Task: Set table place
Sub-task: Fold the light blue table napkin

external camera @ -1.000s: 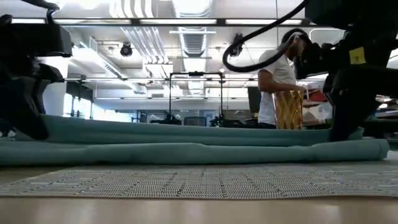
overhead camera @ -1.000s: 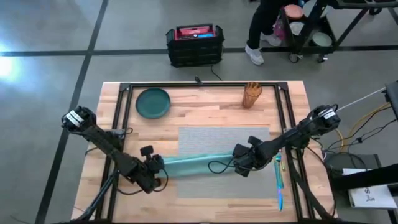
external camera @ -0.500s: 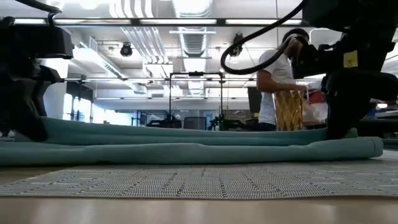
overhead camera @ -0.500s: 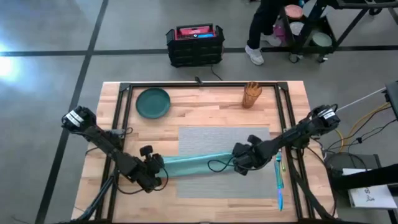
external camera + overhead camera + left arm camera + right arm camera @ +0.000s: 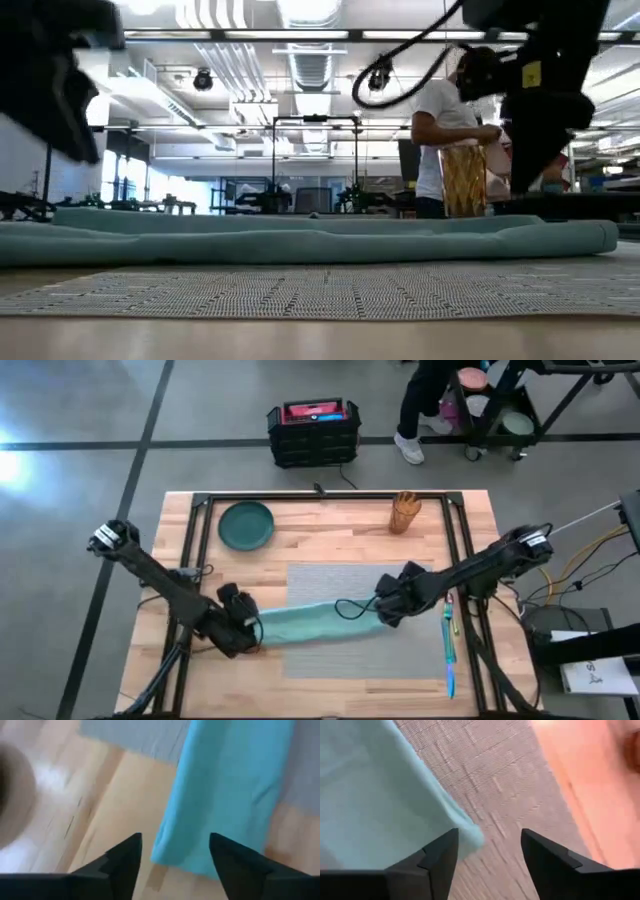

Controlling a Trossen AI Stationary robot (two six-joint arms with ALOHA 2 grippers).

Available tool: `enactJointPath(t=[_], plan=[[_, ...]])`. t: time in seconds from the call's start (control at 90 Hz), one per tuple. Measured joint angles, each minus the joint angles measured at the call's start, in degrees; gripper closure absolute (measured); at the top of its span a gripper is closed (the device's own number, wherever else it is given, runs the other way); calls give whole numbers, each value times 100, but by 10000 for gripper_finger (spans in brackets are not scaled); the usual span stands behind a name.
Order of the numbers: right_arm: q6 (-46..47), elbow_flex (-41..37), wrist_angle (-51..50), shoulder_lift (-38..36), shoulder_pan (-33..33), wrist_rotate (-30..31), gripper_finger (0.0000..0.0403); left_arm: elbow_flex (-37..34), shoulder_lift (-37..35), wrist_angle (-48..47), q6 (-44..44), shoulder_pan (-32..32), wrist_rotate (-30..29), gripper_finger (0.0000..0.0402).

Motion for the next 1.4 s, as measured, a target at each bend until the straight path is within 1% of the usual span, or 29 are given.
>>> enactJointPath(t=[0.056,0.122,0.189,0.256,0.333,0.389,0.5,0.622,0.689,0.822,0.944,1.011,1.078,1.133,1.233,1.3,1.4], plan=[[-272,47,348,-36,12,-8,190,-39,-143,467,159,5,-159,166],[-824,9,1056,-47,82,-108,187,-203,-200,1213,590,62,-159,164],[-1486,-142,1948,-3,146,-304,184,-451,-129,2039,978,133,-86,168],[-1936,-337,2859,135,115,-675,183,-729,45,2844,1273,252,95,176],[-2190,-488,3475,387,11,-896,185,-1021,338,3366,1433,403,415,187],[-2306,-527,3638,563,-45,-866,189,-1171,526,3418,1452,449,576,195],[-2388,-556,3519,862,-145,-916,199,-1385,787,3234,1262,476,654,209],[-2264,-558,2719,926,-186,-891,210,-1560,816,2946,885,471,1016,225],[-2116,-534,2184,851,-175,-910,214,-1599,721,2755,687,453,1226,232],[-1884,-565,1326,612,-112,-1001,220,-1727,522,2560,601,386,1364,245],[-1815,-565,1085,355,-101,-1255,217,-1722,204,2350,633,408,1496,252],[-1753,-565,1240,212,-99,-1249,215,-1587,-38,2378,698,409,1376,255],[-1795,-565,1838,123,-101,-1226,213,-1439,-271,2570,787,407,1092,257],[-2048,-581,2674,105,-100,-1231,211,-1434,-383,2874,928,407,908,257],[-2677,-702,4542,292,-87,-1251,211,-1543,-335,4020,1350,404,830,258],[-2924,-740,5378,589,-87,-1251,214,-1592,-94,4365,1468,394,1055,256],[-3033,-748,5910,1089,-101,-1248,220,-1619,338,4182,1396,364,1543,256]])
